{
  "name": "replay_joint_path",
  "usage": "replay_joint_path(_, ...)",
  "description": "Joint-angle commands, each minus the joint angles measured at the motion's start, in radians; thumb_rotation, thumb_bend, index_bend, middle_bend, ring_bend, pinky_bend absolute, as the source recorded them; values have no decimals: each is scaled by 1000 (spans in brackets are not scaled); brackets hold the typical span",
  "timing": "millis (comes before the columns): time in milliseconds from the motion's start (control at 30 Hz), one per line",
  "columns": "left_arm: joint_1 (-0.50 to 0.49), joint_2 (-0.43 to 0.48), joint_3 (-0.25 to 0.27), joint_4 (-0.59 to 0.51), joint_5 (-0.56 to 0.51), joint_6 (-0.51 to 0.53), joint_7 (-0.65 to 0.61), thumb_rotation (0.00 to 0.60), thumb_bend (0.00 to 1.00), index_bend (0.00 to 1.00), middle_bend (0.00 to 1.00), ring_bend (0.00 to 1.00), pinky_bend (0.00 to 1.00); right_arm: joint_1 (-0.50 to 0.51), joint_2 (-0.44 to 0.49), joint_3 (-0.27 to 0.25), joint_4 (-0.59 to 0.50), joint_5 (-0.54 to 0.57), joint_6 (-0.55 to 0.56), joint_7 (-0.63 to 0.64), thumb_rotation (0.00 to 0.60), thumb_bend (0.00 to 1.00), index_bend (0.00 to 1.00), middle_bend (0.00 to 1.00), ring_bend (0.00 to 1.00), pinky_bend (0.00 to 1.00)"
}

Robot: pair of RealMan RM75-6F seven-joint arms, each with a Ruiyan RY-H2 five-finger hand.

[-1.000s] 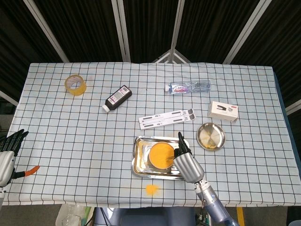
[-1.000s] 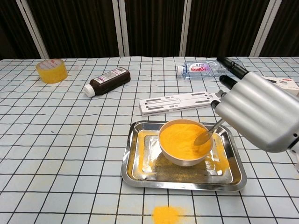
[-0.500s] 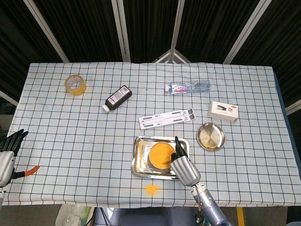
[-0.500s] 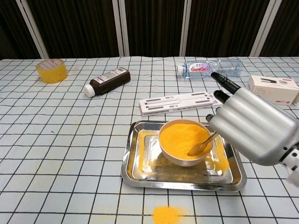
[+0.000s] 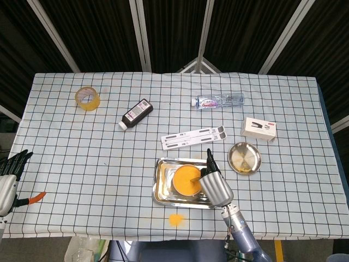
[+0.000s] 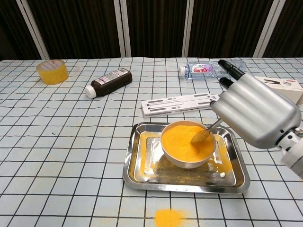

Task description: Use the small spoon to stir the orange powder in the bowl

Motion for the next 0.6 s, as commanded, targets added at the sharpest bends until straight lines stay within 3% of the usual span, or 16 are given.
replay_joint_path(33,0,0,0,0,1,1,1,600,0,0,0,0,0,-1,11,-9,-25,-7,6,-7,600,638,699,616,265,0)
replay_joint_path(333,2,-1,3,-1,4,4,4,600,0,0,0,0,0,-29,52,-67,-91,-30,20,-15,600,637,700,616,265,0)
replay_joint_path(600,2,-1,2,-2,0,3,4,600,0,0,0,0,0,-39,36,-73,-56,-1,7,-8,600,637,699,616,265,0)
